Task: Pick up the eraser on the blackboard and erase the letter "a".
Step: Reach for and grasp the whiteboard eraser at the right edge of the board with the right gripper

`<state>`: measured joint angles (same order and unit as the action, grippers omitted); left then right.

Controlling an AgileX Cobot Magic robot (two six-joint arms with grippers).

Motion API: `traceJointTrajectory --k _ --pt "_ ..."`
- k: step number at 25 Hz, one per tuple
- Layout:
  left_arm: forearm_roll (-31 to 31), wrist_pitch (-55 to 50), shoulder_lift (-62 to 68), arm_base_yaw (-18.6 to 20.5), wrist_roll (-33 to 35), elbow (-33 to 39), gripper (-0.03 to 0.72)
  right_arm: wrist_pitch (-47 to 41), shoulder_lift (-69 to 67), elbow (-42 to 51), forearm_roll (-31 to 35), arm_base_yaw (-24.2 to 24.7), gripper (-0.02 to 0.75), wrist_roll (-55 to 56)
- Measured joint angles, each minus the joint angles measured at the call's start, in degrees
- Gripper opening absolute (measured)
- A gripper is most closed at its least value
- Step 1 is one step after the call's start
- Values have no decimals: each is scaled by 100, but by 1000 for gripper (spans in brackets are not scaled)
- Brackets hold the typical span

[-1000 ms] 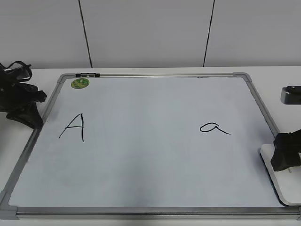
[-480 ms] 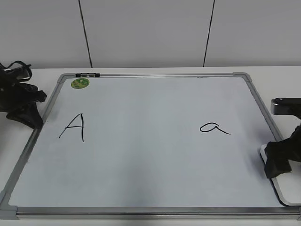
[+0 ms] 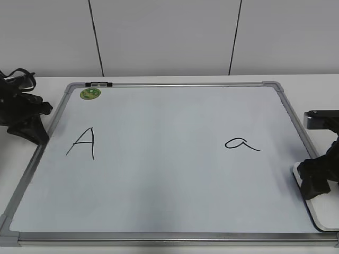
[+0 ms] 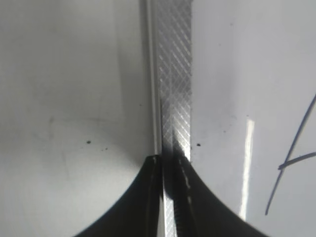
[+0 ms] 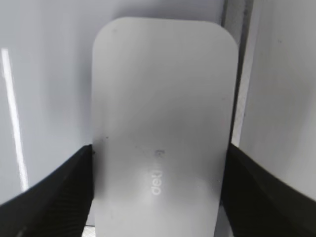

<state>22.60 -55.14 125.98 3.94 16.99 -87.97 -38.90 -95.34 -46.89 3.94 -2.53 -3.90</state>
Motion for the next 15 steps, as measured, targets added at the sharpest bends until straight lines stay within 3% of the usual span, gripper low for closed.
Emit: traceJointTrajectory --k 15 --pt "0 0 0 0 0 0 33 3 0 0 0 0 540 22"
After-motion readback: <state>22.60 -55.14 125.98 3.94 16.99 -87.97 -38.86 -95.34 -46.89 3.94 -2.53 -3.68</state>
